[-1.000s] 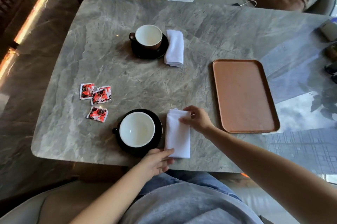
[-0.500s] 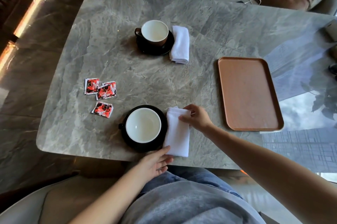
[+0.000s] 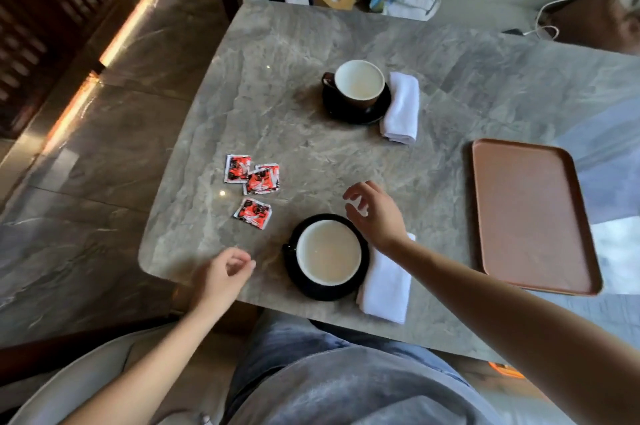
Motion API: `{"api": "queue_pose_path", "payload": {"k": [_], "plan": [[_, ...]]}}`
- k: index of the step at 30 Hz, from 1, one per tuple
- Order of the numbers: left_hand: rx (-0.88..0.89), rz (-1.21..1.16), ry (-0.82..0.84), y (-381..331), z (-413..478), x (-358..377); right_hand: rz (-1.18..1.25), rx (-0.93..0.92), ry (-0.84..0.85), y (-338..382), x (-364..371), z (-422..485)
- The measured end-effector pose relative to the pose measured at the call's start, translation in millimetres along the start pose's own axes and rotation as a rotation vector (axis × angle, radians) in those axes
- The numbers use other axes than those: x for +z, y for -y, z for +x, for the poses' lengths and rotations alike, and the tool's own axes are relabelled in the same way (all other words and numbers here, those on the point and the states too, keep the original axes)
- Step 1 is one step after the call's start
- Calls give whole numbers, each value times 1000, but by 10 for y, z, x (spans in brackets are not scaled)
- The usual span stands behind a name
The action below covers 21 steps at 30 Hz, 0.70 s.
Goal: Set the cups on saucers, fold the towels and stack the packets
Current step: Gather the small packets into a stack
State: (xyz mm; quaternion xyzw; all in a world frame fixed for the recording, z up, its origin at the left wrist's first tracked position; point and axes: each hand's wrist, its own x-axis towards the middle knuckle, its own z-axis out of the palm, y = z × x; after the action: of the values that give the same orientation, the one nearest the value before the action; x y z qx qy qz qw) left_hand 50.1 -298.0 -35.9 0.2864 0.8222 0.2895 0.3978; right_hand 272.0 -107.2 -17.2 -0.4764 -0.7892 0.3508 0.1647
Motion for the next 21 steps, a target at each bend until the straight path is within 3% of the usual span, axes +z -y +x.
{"api": "queue_pose_path", "payload": {"k": [4,9,12,18,21], "plan": [[50,70,-161,-80,424,-135,-43,-21,108,346,250,319],[-66,54,-248,-239,779,-61,-145,107,257,655,637,678],[-42,250,-286,-270,861,2,-138,151,267,799,867,826],[22,419,-243,-230,873,-10,-153,238,309,973,1202,1055],[67,457,-203,-213,915,-56,-268,182,311,987,1299,1074]]}}
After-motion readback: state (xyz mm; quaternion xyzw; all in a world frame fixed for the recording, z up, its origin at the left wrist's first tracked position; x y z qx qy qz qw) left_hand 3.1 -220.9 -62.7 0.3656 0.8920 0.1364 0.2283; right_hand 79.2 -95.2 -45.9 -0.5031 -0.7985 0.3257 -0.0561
